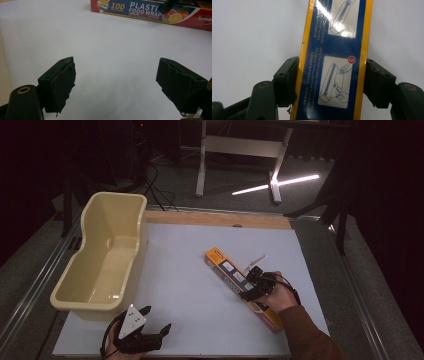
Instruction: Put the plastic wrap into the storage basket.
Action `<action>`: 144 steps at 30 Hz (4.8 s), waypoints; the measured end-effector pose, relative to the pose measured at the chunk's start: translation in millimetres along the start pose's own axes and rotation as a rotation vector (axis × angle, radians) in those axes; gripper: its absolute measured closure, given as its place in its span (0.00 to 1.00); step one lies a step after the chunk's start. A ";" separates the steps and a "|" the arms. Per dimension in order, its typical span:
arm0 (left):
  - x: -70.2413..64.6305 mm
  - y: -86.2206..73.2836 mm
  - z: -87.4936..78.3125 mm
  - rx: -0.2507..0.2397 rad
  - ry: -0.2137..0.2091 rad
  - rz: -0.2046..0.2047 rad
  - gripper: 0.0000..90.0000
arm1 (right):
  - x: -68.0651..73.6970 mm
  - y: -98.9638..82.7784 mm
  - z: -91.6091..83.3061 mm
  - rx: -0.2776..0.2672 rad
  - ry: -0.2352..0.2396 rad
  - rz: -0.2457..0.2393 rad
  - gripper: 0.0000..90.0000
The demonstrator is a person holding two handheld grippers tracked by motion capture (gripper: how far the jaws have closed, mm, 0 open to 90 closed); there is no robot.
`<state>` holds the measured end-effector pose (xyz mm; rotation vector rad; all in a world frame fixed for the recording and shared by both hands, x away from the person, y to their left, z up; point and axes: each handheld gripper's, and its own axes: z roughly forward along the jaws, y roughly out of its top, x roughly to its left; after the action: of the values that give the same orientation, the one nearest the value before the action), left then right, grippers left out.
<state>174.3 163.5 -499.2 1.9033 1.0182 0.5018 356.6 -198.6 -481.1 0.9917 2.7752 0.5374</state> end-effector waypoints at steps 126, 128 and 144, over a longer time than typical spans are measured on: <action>-4.2 0.0 0.0 -0.031 -0.024 0.021 0.18 | 60.1 229.8 -28.2 -0.379 0.772 0.683 0.44; -4.4 0.0 -0.1 -0.030 -0.022 0.022 0.18 | 61.8 231.9 -28.0 -0.384 0.777 0.700 0.44; -7.1 -0.7 -6.4 -0.056 -0.022 0.020 0.18 | 96.5 264.6 -27.7 -0.422 0.784 0.721 0.43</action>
<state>165.6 161.2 -496.1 1.8668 0.9621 0.5143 429.7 44.9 -356.8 1.9715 2.5244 1.8573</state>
